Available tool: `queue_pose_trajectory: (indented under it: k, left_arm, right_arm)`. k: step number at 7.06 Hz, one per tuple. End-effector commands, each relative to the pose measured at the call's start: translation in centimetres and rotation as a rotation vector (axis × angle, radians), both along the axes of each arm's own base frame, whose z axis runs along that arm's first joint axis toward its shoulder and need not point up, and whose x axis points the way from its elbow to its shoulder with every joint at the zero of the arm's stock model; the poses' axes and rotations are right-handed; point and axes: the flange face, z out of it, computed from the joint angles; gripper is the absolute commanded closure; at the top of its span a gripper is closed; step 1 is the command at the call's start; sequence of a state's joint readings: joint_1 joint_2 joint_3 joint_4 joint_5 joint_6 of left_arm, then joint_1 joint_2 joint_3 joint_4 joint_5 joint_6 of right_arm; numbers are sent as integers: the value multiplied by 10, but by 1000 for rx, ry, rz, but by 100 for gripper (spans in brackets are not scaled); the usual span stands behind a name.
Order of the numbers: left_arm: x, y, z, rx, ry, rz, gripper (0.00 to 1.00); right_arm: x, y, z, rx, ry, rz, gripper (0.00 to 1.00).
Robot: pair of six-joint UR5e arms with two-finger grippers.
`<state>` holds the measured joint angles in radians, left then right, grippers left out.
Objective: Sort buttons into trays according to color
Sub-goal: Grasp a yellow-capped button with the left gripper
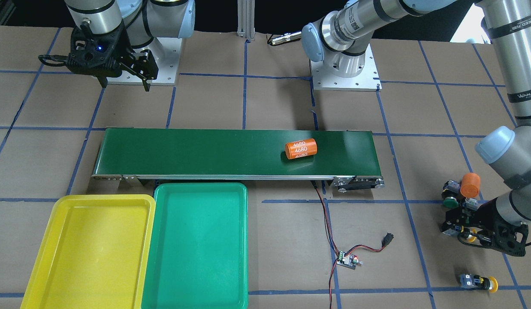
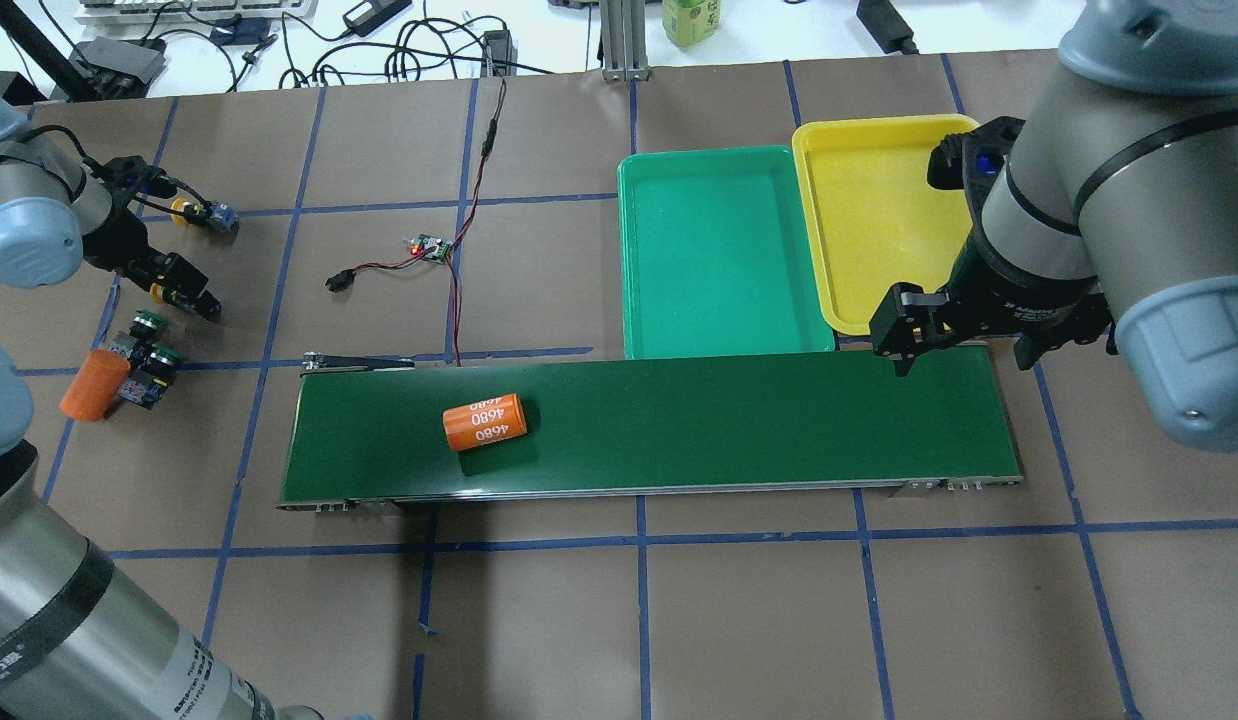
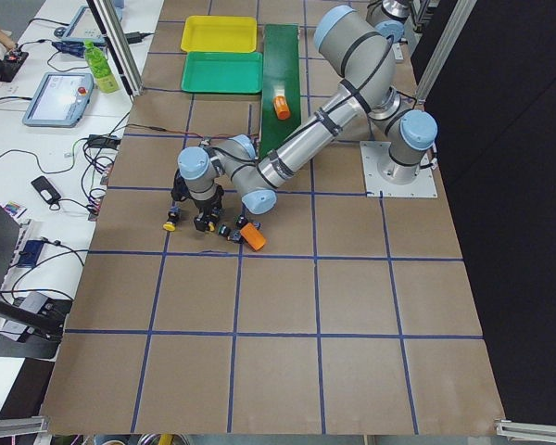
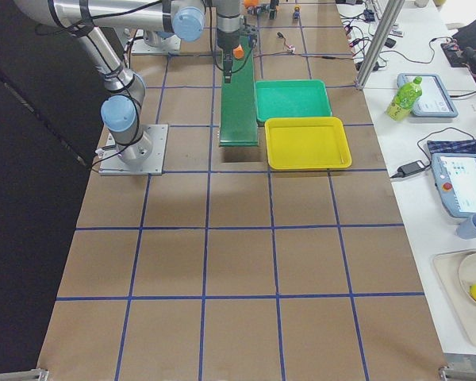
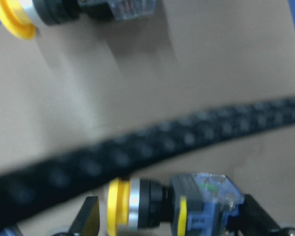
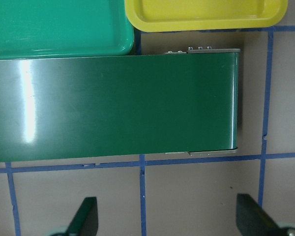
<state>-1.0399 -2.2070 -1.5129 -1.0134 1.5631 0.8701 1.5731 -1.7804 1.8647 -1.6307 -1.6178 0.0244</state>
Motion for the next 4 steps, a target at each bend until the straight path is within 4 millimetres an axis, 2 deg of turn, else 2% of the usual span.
queue_pose_trajectory:
  k: [1,3,4]
  left_arm:
    - [-6,2,-1,3,5,5,0]
    - [-6,4,-13,17,8,-4,0]
    - [-6,6,-15,20,12,-4,16]
  right_arm:
    - [4,-1,-1,-3,-44,-2,0]
    - [4,-1,-1,-4,-46,6,0]
    - [4,-1,-2,-1,-46,7,0]
